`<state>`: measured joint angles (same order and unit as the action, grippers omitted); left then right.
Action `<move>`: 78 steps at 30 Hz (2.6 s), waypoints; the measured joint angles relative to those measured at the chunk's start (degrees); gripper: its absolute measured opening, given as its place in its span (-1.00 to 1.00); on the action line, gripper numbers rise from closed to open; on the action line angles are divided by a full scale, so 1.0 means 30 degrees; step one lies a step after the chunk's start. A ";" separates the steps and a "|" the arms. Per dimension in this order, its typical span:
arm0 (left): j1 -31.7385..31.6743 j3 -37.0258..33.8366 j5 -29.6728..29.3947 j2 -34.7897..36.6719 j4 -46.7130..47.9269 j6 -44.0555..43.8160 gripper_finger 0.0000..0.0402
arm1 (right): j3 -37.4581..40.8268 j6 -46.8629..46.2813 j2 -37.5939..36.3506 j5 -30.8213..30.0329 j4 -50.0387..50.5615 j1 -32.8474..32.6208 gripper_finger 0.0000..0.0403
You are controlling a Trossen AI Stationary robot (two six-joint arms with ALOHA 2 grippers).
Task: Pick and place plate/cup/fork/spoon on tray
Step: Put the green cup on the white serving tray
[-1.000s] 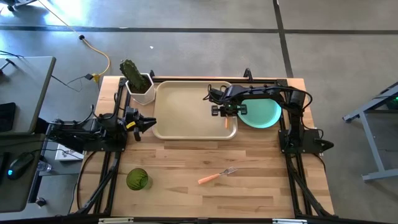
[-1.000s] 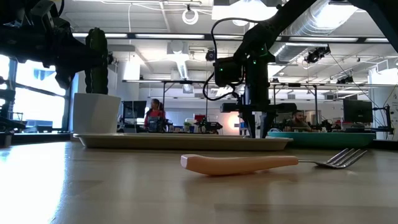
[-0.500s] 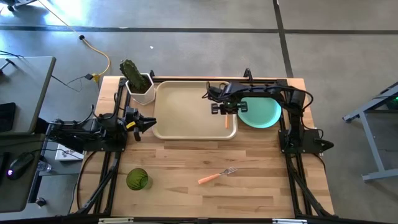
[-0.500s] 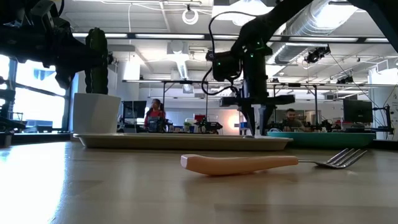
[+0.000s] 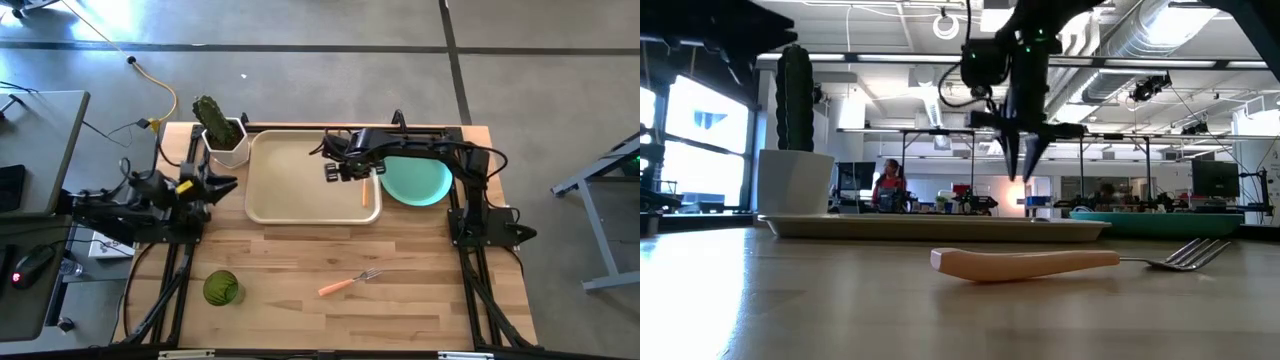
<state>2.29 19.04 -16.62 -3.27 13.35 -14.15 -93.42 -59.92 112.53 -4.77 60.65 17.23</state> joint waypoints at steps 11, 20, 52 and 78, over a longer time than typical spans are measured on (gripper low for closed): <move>-0.0003 0.7056 0.0664 -0.4863 0.8642 0.4048 -0.59 | -0.4265 -0.0002 0.0000 -0.2612 0.0948 -0.1904 -0.58; -0.0003 1.1404 0.3584 -0.8502 1.1767 0.4570 -0.51 | -0.6387 -0.0182 -0.0007 -0.4156 0.2424 -0.3103 -0.58; 0.8360 1.3883 0.9373 -1.7000 1.6570 -0.3054 -0.36 | -0.6420 0.1463 -0.0007 -0.5090 0.6007 -0.3998 -0.58; 1.0428 1.3883 0.8144 -2.2115 1.6598 -0.4721 -0.36 | -0.6413 0.2506 -0.0007 -0.5102 0.5992 -0.3990 -0.58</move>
<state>33.58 60.69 7.81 -69.62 63.14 -28.32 -112.66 -52.40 112.51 -20.08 78.63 5.26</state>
